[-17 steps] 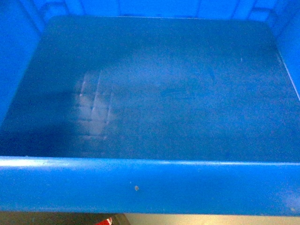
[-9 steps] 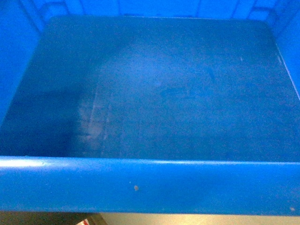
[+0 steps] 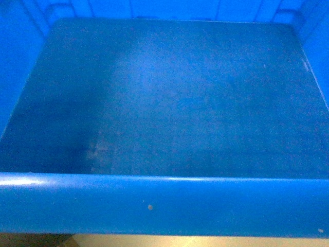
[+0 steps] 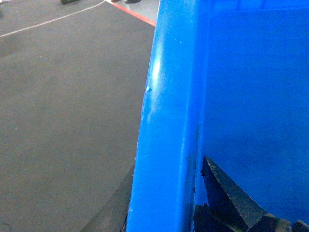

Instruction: Place box next to blue box on left shelf

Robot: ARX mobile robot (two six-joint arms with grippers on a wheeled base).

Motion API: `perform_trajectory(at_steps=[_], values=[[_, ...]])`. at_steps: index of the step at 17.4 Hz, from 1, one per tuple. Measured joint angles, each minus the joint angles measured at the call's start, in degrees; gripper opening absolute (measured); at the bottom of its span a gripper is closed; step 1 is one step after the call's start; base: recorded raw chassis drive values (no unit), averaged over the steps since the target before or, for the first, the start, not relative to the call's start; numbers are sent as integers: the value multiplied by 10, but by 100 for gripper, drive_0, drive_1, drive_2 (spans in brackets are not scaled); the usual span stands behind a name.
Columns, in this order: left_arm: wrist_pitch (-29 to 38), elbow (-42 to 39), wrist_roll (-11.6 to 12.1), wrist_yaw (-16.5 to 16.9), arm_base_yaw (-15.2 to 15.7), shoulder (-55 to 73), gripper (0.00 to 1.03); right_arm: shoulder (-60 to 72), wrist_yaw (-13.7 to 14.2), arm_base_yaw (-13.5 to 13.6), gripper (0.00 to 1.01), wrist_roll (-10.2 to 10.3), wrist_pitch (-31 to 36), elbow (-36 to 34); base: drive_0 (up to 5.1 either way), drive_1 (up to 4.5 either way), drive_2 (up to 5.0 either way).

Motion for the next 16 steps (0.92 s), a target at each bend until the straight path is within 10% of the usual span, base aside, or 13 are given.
perform_trajectory(at_steps=[16], values=[[0, 0, 0, -2, 0, 0, 34, 0, 0, 0, 9, 0, 2, 0, -162, -162, -162]])
